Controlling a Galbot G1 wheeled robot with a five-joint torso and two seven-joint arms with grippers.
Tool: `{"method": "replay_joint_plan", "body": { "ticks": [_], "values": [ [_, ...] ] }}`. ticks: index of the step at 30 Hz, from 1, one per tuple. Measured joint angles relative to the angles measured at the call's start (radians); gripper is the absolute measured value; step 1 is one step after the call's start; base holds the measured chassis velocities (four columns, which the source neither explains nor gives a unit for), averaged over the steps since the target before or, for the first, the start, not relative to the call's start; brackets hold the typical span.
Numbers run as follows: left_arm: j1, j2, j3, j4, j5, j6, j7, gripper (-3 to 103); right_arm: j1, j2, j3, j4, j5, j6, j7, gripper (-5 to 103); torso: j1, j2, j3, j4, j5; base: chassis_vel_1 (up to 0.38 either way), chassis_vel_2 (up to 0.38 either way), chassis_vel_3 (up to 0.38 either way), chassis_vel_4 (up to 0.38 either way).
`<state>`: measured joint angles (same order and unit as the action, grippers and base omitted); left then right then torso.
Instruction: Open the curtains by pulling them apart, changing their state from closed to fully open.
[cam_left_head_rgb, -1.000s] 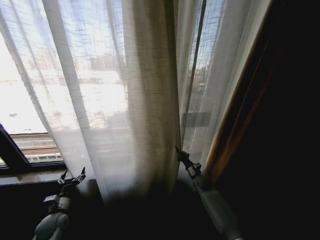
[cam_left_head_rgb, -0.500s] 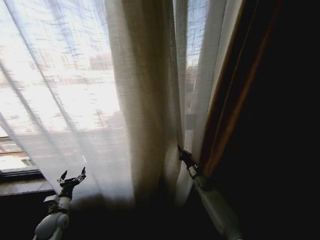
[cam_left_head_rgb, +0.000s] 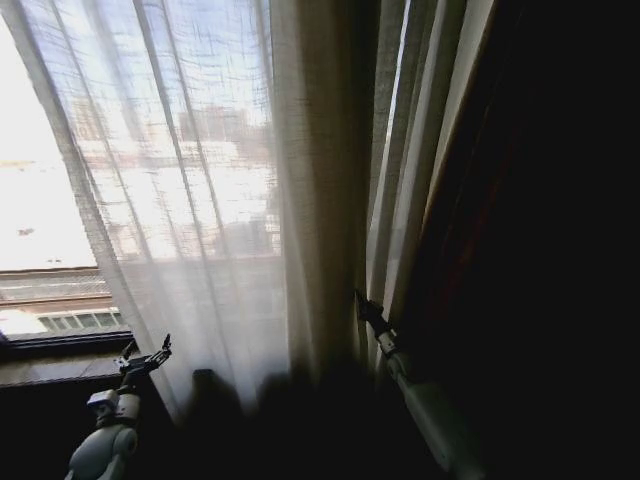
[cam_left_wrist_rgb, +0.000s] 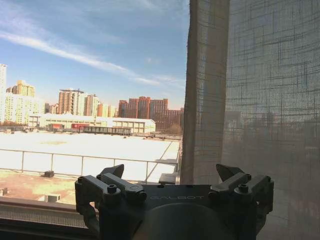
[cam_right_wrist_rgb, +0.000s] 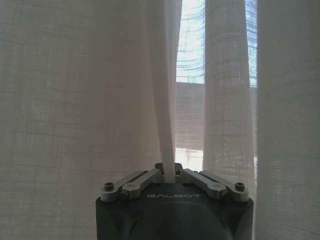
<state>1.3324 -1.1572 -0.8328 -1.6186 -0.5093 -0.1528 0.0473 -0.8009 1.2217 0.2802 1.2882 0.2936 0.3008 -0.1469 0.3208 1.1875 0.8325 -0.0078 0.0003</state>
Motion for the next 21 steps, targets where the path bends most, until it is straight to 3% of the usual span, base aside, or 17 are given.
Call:
{"method": "replay_joint_plan", "body": {
  "ticks": [6, 21],
  "values": [
    [0.0, 0.0, 0.0, 0.0, 0.0, 0.0, 0.0, 100, 0.02, -0.008, 0.015, -0.022, -0.018, -0.065, 0.124, 0, 0.0, 0.0, 0.0, 0.0008, -0.0004, 0.0, 0.0, 0.0, 0.0],
    [0.0, 0.0, 0.0, 0.0, 0.0, 0.0, 0.0, 100, 0.071, -0.058, 0.119, -0.103, -0.049, -0.116, 0.235, 0, 0.0, 0.0, 0.0, 0.0002, -0.0002, 0.0, 0.0, 0.0, 0.0]
  ]
}}
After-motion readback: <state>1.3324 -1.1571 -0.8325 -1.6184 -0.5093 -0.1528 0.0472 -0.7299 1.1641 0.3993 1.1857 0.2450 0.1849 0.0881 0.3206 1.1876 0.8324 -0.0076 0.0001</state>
